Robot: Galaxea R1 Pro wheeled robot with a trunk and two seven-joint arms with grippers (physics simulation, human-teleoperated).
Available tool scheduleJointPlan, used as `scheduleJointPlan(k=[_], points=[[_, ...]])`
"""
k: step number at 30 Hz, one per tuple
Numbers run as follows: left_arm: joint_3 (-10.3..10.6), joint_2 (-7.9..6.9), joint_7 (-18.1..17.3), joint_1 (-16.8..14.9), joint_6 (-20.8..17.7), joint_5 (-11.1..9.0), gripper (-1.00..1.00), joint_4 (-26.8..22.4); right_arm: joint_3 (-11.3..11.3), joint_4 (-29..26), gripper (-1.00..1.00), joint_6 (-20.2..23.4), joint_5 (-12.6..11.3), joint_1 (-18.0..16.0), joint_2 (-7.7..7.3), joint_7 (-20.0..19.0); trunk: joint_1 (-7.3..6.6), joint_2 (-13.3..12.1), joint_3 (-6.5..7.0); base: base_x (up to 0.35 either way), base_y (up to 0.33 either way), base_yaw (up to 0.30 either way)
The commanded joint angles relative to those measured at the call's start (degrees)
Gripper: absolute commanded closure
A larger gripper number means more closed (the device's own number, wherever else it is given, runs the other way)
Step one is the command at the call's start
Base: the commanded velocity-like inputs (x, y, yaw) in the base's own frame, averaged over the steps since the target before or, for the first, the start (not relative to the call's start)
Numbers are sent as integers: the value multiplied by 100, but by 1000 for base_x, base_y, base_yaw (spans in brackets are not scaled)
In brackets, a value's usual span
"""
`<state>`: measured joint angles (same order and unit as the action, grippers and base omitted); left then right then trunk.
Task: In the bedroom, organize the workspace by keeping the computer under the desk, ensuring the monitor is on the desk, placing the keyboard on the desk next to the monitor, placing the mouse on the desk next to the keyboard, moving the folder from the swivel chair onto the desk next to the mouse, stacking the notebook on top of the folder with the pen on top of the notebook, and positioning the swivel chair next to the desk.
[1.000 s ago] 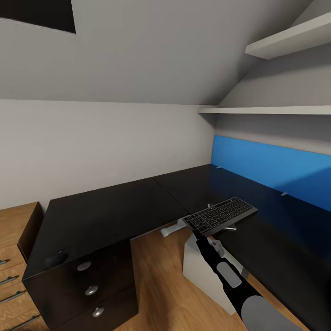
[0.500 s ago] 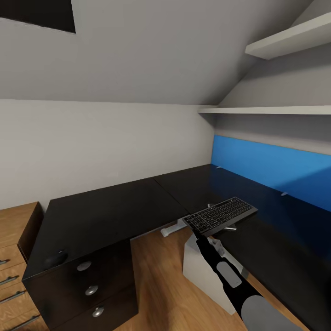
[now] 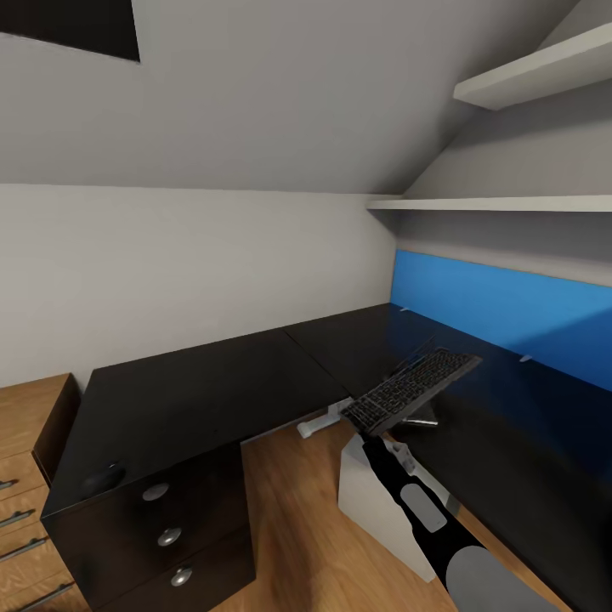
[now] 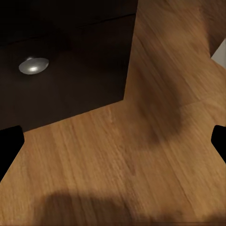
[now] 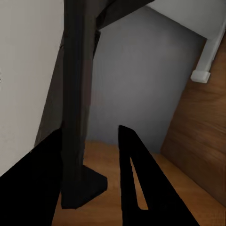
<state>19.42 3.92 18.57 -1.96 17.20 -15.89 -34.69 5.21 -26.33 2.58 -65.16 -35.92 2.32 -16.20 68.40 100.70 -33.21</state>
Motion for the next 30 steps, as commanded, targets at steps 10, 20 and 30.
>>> scheduleJointPlan(k=[10, 20, 30], points=[[53, -5, 50, -6, 37, -50, -100, 6, 1, 5, 100, 15, -67, -3, -3, 3, -1, 3, -6, 0, 0, 0], [55, -3, 57, -6, 46, -52, -100, 6, 6, 5, 100, 15, -67, -3, -3, -1, -176, -318, 138, 0, 0, 0], [53, 10, 66, -6, 46, -47, -100, 6, 70, -29, 100, 40, -60, -3, 4, -187, -396, -719, 317, 0, 0, 0]])
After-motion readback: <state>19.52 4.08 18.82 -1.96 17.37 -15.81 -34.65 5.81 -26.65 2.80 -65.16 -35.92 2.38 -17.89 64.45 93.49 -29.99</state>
